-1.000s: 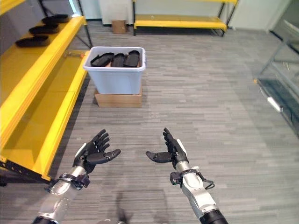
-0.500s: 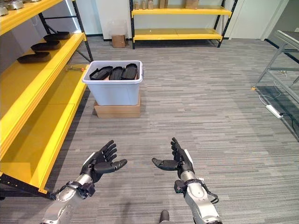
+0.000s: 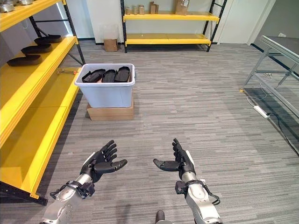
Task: Move parts from the plastic box to the shelf.
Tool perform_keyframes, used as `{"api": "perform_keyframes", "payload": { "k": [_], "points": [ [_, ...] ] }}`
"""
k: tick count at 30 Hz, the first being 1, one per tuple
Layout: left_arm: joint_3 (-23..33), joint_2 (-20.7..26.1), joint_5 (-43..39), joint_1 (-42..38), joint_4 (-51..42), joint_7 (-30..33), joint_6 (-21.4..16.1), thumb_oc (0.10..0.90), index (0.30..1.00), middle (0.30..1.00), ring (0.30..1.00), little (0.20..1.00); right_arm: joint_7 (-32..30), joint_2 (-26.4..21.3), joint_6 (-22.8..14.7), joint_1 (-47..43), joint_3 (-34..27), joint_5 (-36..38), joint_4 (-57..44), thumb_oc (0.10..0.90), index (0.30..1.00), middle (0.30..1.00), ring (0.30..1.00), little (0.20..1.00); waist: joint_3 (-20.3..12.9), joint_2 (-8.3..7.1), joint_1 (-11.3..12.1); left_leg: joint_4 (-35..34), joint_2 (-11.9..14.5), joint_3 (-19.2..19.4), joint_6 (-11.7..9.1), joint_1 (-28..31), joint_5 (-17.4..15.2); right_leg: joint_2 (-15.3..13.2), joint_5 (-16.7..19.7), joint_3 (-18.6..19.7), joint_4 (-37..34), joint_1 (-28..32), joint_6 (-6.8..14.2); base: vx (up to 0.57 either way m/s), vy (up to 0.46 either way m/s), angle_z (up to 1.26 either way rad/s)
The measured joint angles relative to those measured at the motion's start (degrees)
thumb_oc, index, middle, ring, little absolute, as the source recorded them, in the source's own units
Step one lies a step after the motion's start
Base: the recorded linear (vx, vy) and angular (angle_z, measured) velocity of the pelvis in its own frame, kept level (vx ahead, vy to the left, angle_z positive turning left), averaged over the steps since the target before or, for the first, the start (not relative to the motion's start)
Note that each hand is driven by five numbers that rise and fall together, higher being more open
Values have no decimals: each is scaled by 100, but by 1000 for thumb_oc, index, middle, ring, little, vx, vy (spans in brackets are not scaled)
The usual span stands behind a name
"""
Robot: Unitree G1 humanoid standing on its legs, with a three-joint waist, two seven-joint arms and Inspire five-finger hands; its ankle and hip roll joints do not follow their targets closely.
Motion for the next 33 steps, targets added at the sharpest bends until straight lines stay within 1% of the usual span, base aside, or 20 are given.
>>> {"api": "perform_keyframes", "payload": {
  "k": [4, 6, 9, 14, 19, 33],
  "points": [
    [28, 1, 0, -1, 0, 0, 0, 900, 1000, 1000, 1000, 1000, 9, 4, 0, -5, 13, 1, 0, 900, 1000, 1000, 1000, 1000, 9, -20, 11, -1, 25, 18, -12, 9, -8, 41, 49, -6, -133, 63, -35, 29, -21, -1],
    [30, 2, 0, 0, 0, -1, 1, 900, 1000, 1000, 1000, 1000, 9, 5, 0, -6, 13, 0, 0, 900, 1000, 1000, 1000, 1000, 10, -26, 58, -1, 40, 42, -20, 11, -12, 64, 55, -6, -153, 71, -40, 37, -10, -6],
    [32, 1, 0, 7, 0, -1, 2, 900, 1000, 1000, 1000, 1000, 17, 4, 0, -5, 13, 1, 0, 900, 1000, 1000, 1000, 1000, 12, -29, 77, -14, 64, 97, -44, 49, -21, 115, 113, 2, -295, 152, -92, 20, -5, -7],
    [32, 1, 0, 7, 0, -1, 2, 900, 1000, 1000, 1000, 1000, 17, 4, 1, -4, 12, 1, 0, 900, 1000, 1000, 1000, 1000, 21, -44, 75, -24, 64, 101, -60, 75, -38, 119, 84, 12, -320, 173, -51, 0, 0, -3],
    [32, 1, 0, 8, 0, -1, 2, 900, 1000, 1000, 1000, 1000, 18, 4, 1, -5, 12, 1, 0, 900, 1000, 1000, 1000, 1000, 22, -46, 77, -23, 66, 101, -60, 70, -38, 122, 125, 9, -324, 172, -95, 0, 0, 0],
    [32, 1, 0, 8, 0, -1, 2, 900, 1000, 1000, 1000, 1000, 18, 5, 1, -5, 12, 1, 0, 900, 1000, 1000, 1000, 1000, 22, -46, 76, -23, 66, 101, -60, 72, -38, 122, 126, 10, -327, 173, -96, 8, 4, 0]
  ]
}}
